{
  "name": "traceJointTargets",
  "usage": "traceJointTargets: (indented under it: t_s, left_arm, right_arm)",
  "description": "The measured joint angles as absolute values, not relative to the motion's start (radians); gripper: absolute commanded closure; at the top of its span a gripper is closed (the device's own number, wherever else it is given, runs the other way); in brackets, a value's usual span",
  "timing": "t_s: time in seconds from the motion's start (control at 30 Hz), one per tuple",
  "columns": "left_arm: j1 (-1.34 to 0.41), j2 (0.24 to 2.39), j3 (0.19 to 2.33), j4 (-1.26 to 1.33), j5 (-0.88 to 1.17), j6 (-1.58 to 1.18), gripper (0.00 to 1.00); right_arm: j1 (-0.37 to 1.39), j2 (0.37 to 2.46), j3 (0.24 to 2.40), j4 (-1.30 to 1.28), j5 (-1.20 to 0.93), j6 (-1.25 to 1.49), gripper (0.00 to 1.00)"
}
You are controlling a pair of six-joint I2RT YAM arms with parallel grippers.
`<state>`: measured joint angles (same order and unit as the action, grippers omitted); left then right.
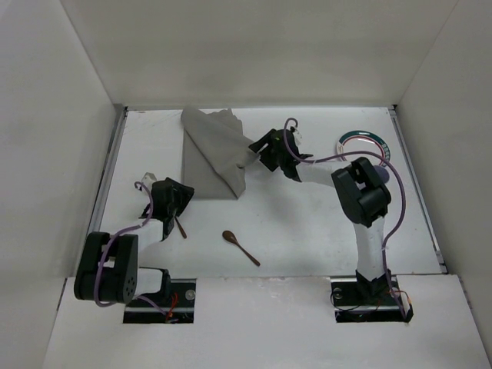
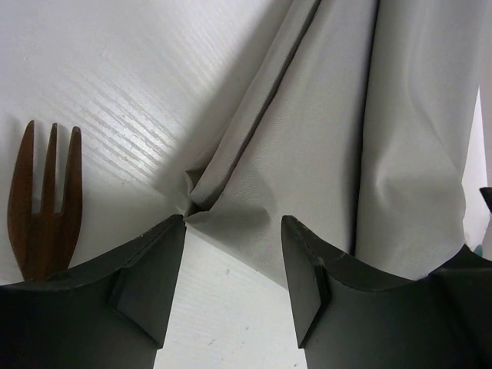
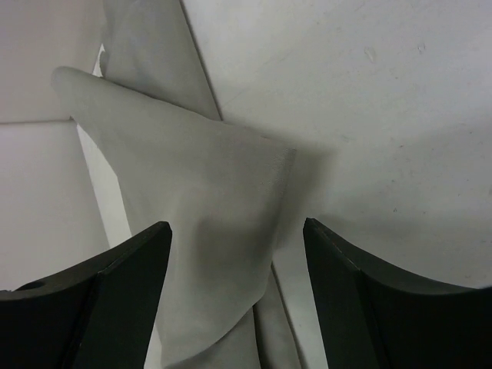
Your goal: Set the dinner table for one person
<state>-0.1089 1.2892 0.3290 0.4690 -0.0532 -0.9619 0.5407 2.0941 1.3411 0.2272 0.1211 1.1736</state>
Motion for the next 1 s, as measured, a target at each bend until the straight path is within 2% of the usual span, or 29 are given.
traceJointTargets:
  t_s: [0.23,0.3,0.43,0.5,0.57,0.63,0.8,1.0]
  left_arm:
    - [-0.11,1.314,0.328,0.5,-0.068,-0.991,0.52]
    - [-0.11,1.322,0.329,0.511,-0.075,-0.998,0.53]
    - [-0.117,1.34,0.331,0.531,-0.098,-1.01,0.55]
    - [-0.121,1.351,0.336,0.535,-0.113,-1.014,0.66]
    - [-0.124,1.37,0.34,0.538,-0.126,-1.017,0.84]
    - [-0.126,1.39,0.343,0.536,-0.135,-1.018,0.91]
    - [-0.136,1.414,0.362,0.533,-0.153,-1.015,0.96]
    - [-0.143,1.44,0.387,0.532,-0.165,-1.006,0.98]
  right_arm:
    - [0.532,2.125,1.383,0.186,0.1,1.246,0.39]
    - [0.528,2.131,1.391,0.181,0.097,1.254,0.46]
    - [0.518,2.15,1.428,0.167,0.096,1.255,0.68]
    - [0.515,2.159,1.446,0.162,0.095,1.251,0.82]
    - [0.511,2.165,1.461,0.163,0.091,1.248,0.88]
    - [0.504,2.166,1.465,0.168,0.087,1.243,0.91]
    - [0.485,2.114,1.4,0.189,0.118,1.18,0.93]
    - [0.432,1.807,1.147,0.204,0.281,1.036,0.93]
